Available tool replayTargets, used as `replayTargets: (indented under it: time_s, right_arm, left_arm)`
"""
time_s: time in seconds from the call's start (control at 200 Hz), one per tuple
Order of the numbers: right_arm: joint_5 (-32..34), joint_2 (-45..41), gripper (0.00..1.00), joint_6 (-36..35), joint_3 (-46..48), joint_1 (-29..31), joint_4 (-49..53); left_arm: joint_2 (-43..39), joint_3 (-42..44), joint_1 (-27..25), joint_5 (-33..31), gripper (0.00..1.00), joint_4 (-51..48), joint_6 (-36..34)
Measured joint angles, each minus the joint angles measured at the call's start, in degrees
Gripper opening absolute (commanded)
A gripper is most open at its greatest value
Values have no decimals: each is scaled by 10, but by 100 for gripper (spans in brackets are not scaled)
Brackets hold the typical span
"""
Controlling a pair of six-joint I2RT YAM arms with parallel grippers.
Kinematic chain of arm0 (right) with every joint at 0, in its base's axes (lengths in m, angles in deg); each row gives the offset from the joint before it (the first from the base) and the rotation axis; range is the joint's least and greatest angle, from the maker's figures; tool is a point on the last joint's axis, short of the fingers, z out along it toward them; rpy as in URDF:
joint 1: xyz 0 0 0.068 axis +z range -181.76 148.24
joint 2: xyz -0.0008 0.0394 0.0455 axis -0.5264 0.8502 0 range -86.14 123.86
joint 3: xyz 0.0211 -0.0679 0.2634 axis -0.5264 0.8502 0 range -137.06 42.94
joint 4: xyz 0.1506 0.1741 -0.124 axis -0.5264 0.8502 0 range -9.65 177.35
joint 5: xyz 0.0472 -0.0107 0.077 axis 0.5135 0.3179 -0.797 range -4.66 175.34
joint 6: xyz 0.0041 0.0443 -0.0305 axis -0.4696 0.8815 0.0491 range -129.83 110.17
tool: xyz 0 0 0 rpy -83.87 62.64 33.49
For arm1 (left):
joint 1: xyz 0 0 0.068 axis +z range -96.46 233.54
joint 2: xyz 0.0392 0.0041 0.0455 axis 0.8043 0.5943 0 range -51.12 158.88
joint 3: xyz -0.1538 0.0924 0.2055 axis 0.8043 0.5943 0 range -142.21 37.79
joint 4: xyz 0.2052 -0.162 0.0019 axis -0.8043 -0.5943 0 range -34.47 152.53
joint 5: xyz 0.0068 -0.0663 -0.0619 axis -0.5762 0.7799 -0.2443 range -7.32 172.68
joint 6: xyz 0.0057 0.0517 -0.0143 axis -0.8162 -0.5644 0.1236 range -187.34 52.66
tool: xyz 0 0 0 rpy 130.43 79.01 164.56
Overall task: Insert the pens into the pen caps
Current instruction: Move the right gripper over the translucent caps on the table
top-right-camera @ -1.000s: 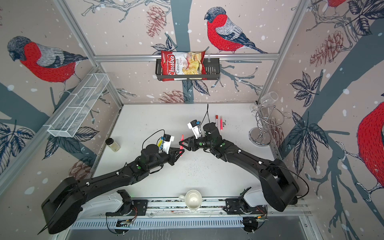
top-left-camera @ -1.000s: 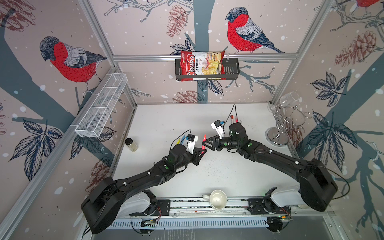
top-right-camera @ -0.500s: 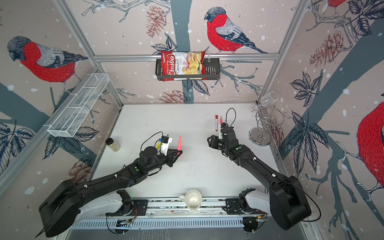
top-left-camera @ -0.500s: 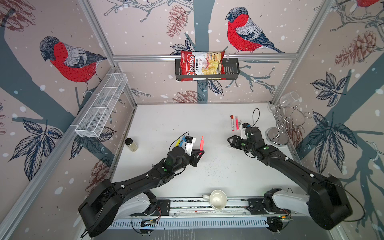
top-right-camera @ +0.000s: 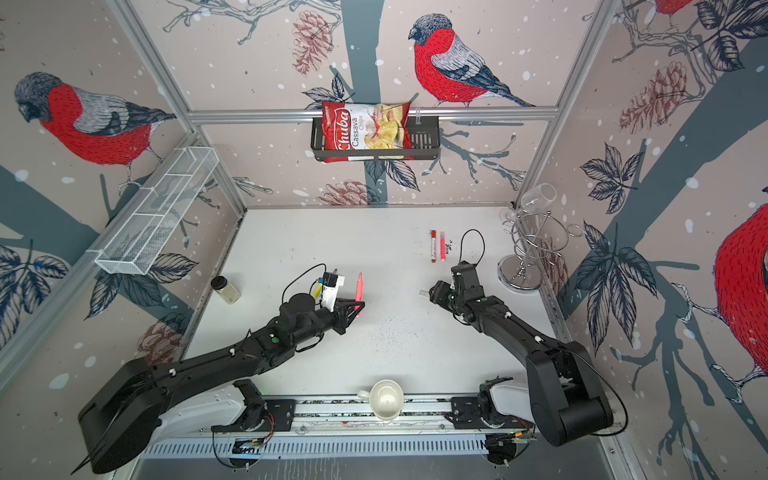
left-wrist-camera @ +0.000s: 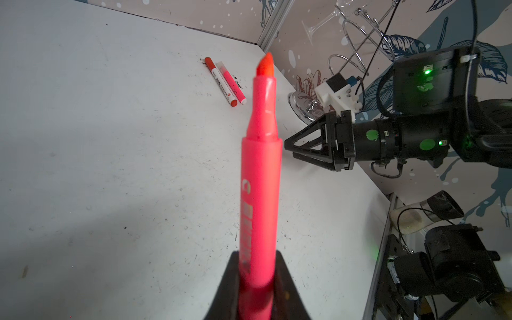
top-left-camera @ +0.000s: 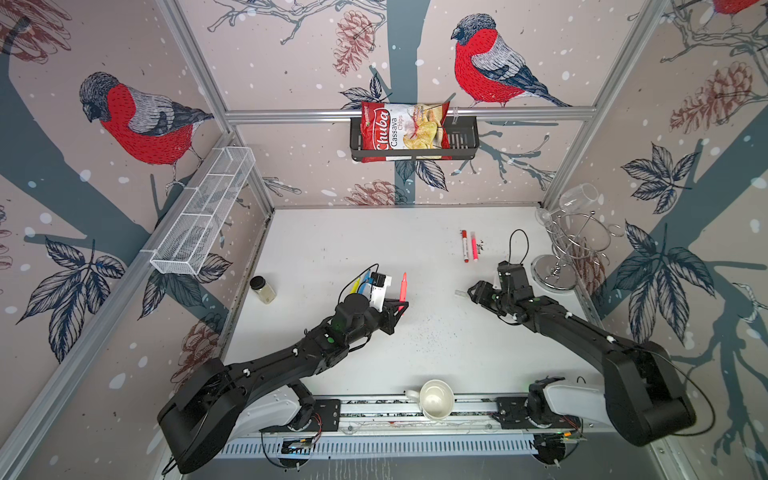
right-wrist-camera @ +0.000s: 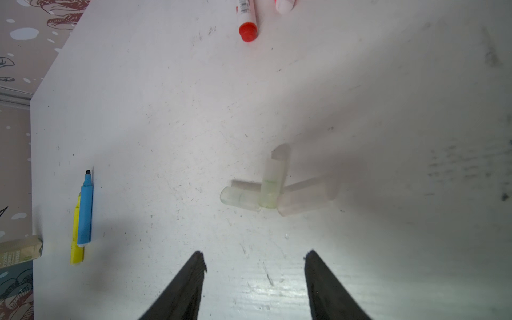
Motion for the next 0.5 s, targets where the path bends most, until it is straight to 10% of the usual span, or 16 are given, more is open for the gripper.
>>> replayTargets:
  time_s: [0.5]
  right_arm:
    - [-48, 87, 60, 9, -18, 35, -61]
  left_arm:
    - [-5, 6, 0, -13, 1, -1, 1]
